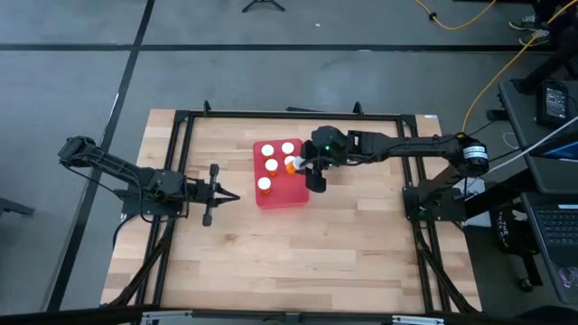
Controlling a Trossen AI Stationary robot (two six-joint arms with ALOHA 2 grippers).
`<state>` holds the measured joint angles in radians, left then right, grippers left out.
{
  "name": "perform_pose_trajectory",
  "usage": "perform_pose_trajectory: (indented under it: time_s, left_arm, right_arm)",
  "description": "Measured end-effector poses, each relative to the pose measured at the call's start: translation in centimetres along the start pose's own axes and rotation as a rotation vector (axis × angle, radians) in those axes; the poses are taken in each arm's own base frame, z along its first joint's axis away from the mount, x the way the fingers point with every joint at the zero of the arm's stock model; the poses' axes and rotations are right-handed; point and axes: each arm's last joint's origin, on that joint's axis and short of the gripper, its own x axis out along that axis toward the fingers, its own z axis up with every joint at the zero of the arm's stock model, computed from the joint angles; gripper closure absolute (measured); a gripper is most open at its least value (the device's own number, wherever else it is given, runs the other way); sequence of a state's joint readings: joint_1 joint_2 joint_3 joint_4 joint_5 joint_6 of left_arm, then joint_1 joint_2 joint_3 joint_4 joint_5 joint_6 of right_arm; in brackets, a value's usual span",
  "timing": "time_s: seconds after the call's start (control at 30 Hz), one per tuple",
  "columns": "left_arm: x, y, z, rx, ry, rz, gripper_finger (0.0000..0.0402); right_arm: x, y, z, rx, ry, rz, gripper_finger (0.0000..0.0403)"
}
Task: Pick and place pill bottles into a basket
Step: Put the orange pill bottle into the red bin
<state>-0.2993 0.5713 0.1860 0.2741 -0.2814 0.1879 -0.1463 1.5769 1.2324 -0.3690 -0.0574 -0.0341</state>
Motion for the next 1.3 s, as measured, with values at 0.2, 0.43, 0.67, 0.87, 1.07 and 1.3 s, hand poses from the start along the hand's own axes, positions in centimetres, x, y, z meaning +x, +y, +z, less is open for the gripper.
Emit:
perform_pose_trajectory:
  time_s: [0.2,0.43,0.67,0.87,1.07,1.3]
  left_arm:
    - [0.0,0.1,0.0,0.033,0.011,0.050,0.0395]
    - [0.0,0.2,-0.1,0.036,0.016,0.066,0.0395]
    - [0.0,0.2,0.0,0.036,0.015,0.065,0.0397]
    - [0.0,0.2,0.0,0.036,0.015,0.065,0.0398]
    - [0.0,0.2,0.0,0.037,0.015,0.067,0.0398]
    - [0.0,0.2,0.0,0.052,0.015,0.067,0.0398]
  right_arm:
    - [0.3,-0.5,1.1,0.035,-0.002,0.009,0.0185]
    - [3.1,-0.5,-0.4,0.047,0.108,0.061,0.0185]
    - [5.0,-0.6,-1.2,0.064,0.153,0.060,0.0185]
    - [5.9,-0.6,-1.7,0.108,0.179,0.054,0.0185]
    - [6.1,-0.8,-1.8,0.123,0.181,-0.006,0.0185]
    - [7.2,-0.8,-2.3,0.133,0.204,-0.009,0.0185]
